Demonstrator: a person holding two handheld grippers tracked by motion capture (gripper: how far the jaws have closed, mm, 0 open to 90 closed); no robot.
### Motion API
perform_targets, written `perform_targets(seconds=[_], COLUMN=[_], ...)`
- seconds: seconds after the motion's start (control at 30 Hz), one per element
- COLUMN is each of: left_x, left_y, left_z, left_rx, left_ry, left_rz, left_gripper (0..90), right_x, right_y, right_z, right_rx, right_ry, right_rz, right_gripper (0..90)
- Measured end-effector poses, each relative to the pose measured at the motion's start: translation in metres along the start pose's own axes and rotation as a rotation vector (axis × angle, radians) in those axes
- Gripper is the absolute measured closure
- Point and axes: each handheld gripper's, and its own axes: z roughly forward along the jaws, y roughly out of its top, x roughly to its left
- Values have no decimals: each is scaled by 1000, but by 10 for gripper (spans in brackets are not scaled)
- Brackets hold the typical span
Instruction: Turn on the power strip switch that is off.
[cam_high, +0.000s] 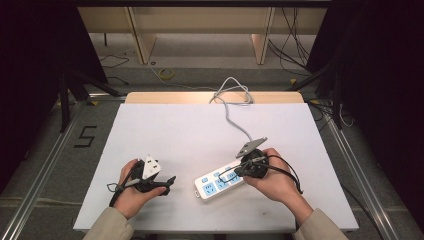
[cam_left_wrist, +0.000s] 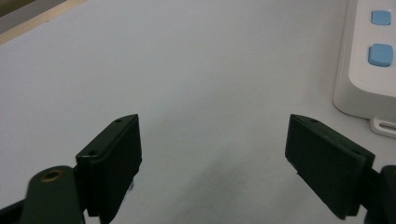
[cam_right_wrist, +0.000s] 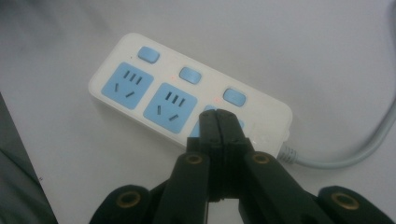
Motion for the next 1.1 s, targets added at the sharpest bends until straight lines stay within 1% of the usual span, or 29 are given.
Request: perform_targets(seconds=[0.13,0.3,0.37,0.6,0.67,0.7,0.77,0.83,1.1], left_x=[0,-1,-1,-1,-1,-1,-1,-1,-1], left_y=[0,0,0,0,0,0,0,0,0], left_z=[0,0,0,1,1,0,0,0,0], left_rx=[2,-2,4,3,3,2,2,-1,-1], left_ry=[1,-2,-3,-2,-2,-2,-2,-2,-2], left_rz=[4,-2,3,1,2,3,1,-1,1], left_gripper=[184,184,184,184,184,184,184,184,184], right_x=[2,4,5,8,9,8,10,10,14], right_y=[3,7,9,14,16,16,18,19,25], right_z=[2,4,5,8,9,10,10,11,16], right_rx=[6,15,14,29,32,29,37,39,50], right_ry=[2,13,16,23,23,22,25,22,32], right_rz=[-2,-9,-16,-29,-26,-34,-27,-39,-52], right_gripper=[900,900,900,900,900,900,900,900,900])
